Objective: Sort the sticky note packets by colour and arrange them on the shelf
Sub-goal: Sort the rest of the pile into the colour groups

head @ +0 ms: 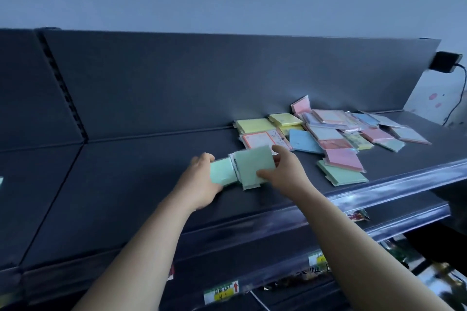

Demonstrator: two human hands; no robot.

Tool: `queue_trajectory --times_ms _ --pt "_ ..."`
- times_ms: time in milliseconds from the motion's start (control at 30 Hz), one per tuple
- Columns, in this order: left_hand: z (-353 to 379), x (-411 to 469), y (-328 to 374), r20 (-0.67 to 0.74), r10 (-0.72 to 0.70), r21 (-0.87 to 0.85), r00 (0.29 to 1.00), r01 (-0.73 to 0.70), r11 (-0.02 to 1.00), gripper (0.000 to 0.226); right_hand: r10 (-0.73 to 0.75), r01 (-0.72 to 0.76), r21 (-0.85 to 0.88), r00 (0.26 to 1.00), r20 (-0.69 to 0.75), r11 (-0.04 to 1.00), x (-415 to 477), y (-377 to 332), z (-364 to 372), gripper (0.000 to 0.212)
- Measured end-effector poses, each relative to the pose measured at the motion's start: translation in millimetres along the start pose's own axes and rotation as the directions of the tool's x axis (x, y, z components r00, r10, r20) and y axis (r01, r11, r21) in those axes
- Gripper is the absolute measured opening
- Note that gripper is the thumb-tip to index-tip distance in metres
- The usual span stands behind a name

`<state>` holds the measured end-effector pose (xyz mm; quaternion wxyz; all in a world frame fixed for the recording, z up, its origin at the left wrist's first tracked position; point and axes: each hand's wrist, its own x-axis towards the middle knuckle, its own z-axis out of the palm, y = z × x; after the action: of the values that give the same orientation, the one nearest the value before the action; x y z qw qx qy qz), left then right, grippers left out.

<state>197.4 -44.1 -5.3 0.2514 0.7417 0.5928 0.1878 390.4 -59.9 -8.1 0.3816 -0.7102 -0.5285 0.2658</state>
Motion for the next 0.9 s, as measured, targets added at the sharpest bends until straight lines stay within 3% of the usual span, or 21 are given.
queue_trajectory --times_ms 100,167,400,733,900 --pt "-8.9 -11.0 -14.6 -0.067 -0.045 -0.089 0.997 0.039 0.995 0.041 -0.124 0.124 0.085 0.992 -0.010 0.989 -0.7 -11.7 3.8 0.033" --pt "-16.9 -20.1 -27.0 -0.130 -0.076 -0.140 0.989 0.058 0.988 0.039 -0.163 0.162 0.113 0.987 -0.001 0.980 -1.3 -22.0 11.2 0.026" --pt "-54.8 -58.4 -68.9 -0.372 -0.240 -0.334 0.897 0.112 0.936 0.033 -0.273 0.246 0.205 0.955 0.114 0.947 -9.7 -71.0 57.1 0.023" --pt "-129.7 -115.0 -154.9 -0.509 -0.434 -0.435 0.744 0.213 0.875 0.026 -0.380 0.317 0.248 0.883 0.276 0.916 -48.1 -157.4 154.5 0.023" --pt "-183.0 -134.8 -208.7 -0.513 -0.488 -0.468 0.706 0.246 0.848 0.028 -0.365 0.290 0.266 0.883 0.297 0.919 -67.3 -199.5 213.3 0.024"
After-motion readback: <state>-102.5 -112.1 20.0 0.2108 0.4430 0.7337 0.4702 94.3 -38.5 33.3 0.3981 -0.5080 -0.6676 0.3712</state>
